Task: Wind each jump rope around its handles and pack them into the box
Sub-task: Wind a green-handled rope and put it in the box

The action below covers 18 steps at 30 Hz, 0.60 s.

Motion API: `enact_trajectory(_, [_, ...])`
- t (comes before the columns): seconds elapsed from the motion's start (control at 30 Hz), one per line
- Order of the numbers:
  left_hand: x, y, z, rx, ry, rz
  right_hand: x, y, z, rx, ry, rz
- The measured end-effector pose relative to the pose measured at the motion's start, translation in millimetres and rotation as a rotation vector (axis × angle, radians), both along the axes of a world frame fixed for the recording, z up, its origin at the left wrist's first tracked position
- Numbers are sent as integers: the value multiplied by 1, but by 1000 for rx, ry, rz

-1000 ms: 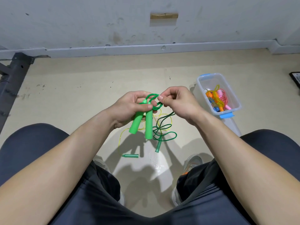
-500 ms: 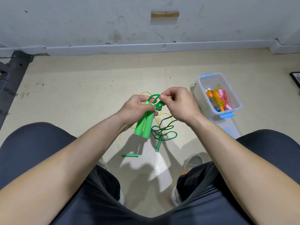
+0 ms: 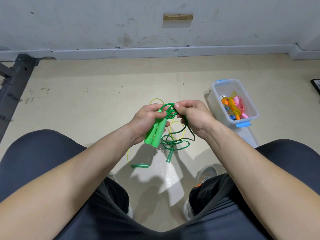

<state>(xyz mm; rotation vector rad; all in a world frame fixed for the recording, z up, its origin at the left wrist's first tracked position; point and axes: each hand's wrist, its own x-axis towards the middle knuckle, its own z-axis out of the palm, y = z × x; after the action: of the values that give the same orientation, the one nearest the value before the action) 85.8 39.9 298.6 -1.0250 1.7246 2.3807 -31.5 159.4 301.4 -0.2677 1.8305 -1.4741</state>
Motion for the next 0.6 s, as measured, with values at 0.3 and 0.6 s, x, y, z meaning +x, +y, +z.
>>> enact_trajectory(0.3, [-4,5,3,42,23,46,0,-1,0,-54,14,-84])
enact_trajectory(0.6, [-5,10,3,149,45,12,0,-2,-1,-108,-188,-190])
